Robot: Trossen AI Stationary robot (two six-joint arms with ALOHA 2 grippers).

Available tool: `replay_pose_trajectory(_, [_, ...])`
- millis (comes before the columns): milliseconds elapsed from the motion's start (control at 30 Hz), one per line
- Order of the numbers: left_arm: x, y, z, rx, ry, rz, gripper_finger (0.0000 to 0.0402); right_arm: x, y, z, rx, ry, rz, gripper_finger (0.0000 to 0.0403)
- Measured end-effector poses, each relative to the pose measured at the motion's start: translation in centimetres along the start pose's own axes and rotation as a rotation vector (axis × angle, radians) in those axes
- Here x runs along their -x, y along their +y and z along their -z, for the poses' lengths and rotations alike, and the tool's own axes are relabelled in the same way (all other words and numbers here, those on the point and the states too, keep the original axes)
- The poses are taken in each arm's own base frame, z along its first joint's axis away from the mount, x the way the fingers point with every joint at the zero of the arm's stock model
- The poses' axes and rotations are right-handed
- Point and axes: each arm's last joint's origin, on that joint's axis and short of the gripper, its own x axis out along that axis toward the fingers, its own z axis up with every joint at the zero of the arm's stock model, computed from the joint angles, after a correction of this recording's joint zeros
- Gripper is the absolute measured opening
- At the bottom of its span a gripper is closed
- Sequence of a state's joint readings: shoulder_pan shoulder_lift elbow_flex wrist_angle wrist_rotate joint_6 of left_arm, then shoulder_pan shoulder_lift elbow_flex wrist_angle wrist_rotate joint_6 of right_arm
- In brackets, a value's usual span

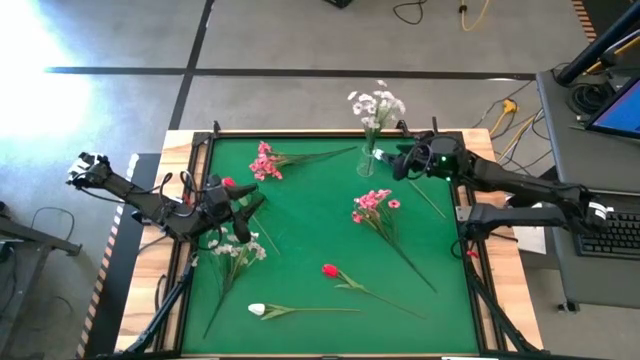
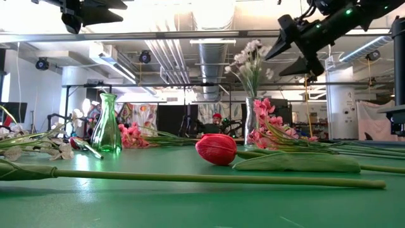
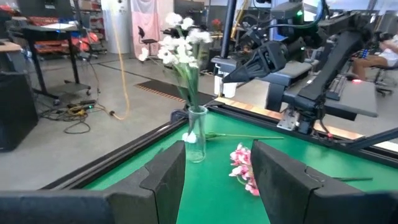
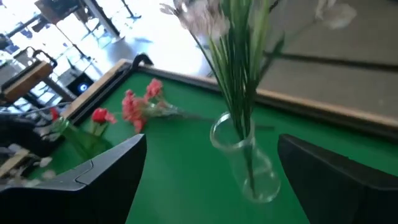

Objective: Sort flowers into vase by color
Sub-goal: Put the top red flower into the green vase

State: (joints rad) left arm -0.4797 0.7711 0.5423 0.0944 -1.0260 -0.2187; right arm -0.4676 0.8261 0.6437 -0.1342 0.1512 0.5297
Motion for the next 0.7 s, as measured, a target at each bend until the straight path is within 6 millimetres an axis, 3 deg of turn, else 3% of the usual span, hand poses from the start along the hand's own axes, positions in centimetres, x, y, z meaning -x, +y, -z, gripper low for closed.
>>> replay_pose_trajectory(300, [0.0, -0.2, 0.1, 0.094, 0.030, 0.089, 0.0168, 0.9, 1.4, 1.3, -0.057, 0.090, -0.075, 0.0354])
replay_pose_trajectory(467, [0.1, -0.3, 0.7, 0.325, 0.100, 0.127, 0.0168, 1.2, 2.2, 1.8, -0.057, 0.119, -0.113, 0.0354])
replay_pose_trajectory(700, [0.0, -0.2, 3.3, 0.596, 0.330, 0.061, 0.0168, 1.5, 2.8, 2.5, -0.018, 0.157, -0.142, 0.0354])
